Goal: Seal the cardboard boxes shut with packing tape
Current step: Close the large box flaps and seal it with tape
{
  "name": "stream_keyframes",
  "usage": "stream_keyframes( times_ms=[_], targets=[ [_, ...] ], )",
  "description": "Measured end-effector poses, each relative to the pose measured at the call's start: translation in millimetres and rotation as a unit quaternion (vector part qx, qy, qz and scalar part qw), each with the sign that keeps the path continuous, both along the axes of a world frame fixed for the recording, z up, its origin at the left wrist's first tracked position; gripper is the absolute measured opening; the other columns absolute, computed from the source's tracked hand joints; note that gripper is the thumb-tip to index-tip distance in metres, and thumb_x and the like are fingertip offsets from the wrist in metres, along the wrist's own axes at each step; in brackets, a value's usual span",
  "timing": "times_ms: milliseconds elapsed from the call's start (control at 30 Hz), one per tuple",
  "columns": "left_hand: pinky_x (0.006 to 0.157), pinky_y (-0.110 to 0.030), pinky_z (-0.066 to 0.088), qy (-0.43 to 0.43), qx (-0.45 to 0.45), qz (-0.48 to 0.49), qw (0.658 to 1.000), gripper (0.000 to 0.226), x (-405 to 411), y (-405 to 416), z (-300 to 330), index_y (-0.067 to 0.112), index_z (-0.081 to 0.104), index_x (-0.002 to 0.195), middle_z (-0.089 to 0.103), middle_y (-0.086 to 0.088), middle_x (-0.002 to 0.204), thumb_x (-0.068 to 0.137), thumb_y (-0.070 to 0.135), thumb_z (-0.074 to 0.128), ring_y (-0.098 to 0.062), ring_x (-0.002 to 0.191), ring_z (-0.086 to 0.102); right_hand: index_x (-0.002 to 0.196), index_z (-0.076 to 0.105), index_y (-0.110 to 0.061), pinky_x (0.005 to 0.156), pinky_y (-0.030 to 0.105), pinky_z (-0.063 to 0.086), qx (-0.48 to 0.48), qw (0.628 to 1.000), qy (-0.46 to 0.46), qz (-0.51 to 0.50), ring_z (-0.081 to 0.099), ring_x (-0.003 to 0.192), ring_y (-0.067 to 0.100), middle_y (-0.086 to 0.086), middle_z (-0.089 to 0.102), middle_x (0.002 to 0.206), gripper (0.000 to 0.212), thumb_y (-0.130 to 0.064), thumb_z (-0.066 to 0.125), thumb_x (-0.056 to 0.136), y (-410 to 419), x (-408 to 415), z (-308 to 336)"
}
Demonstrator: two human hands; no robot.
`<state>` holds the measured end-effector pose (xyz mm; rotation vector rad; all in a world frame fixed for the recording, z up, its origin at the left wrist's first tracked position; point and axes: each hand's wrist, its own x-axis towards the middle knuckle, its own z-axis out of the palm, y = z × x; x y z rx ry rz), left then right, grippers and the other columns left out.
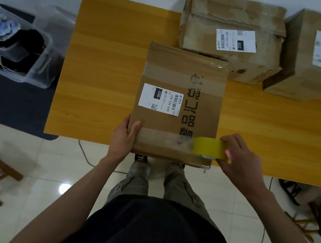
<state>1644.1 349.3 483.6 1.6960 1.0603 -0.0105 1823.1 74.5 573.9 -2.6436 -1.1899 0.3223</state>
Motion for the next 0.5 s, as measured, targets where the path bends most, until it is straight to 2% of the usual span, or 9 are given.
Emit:
stream_keyframes(
  times_ms=[133,267,333,433,500],
  targets=[
    [0.074,-0.013,0.044,0.002,0.003,0.0,1.0,0.05,1,-3,0,0.019,0.047,0.147,0.061,0.008,0.124,0.105,0.047,0.044,-0.012,0.108,0.059,0.113,0.048,-0.021,0.034,0.033,0.045,0.006,1.0,-0.004,-0.007,0.052,0.054,0.017,0.0,0.055,0.111,0.054,-0.019,0.085,0.073,-6,0,-2],
    [0.076,-0.019,0.044,0.015,0.021,-0.004,1.0,0.053,0,-4,-2,0.017,0.046,0.148,0.063,0.001,0.131,0.105,0.048,0.043,-0.014,0.108,0.059,0.112,0.05,-0.02,0.035,0.029,0.042,0.011,1.0,-0.007,-0.017,0.047,0.053,0.015,-0.001,0.055,0.11,0.051,-0.015,0.084,0.074,-4,-5,-4],
    [0.081,-0.024,0.046,0.016,0.023,0.0,1.0,0.053,0,-3,-4,0.018,0.046,0.148,0.063,-0.001,0.134,0.105,0.049,0.043,-0.019,0.114,0.061,0.111,0.05,-0.02,0.035,0.029,0.042,0.013,0.999,-0.011,-0.031,0.048,0.051,0.018,-0.001,0.056,0.109,0.048,-0.009,0.08,0.075,-5,-4,-4],
    [0.085,-0.03,0.046,0.028,0.032,-0.001,0.999,0.055,1,-4,-6,0.017,0.044,0.149,0.063,-0.003,0.135,0.105,0.05,0.042,-0.022,0.115,0.061,0.11,0.049,-0.021,0.042,0.032,0.046,0.001,0.994,-0.023,-0.107,0.054,0.053,0.031,0.0,0.056,0.113,0.049,0.004,0.072,0.075,-25,15,0],
    [0.084,-0.03,0.045,0.026,0.035,0.001,0.999,0.053,2,-6,-5,0.016,0.046,0.148,0.063,-0.004,0.133,0.106,0.048,0.041,-0.02,0.113,0.061,0.109,0.048,-0.02,0.043,0.026,0.037,-0.008,0.992,-0.035,-0.122,0.053,0.055,0.035,0.003,0.054,0.113,0.05,0.008,0.07,0.074,-46,28,-1]
  ],
)
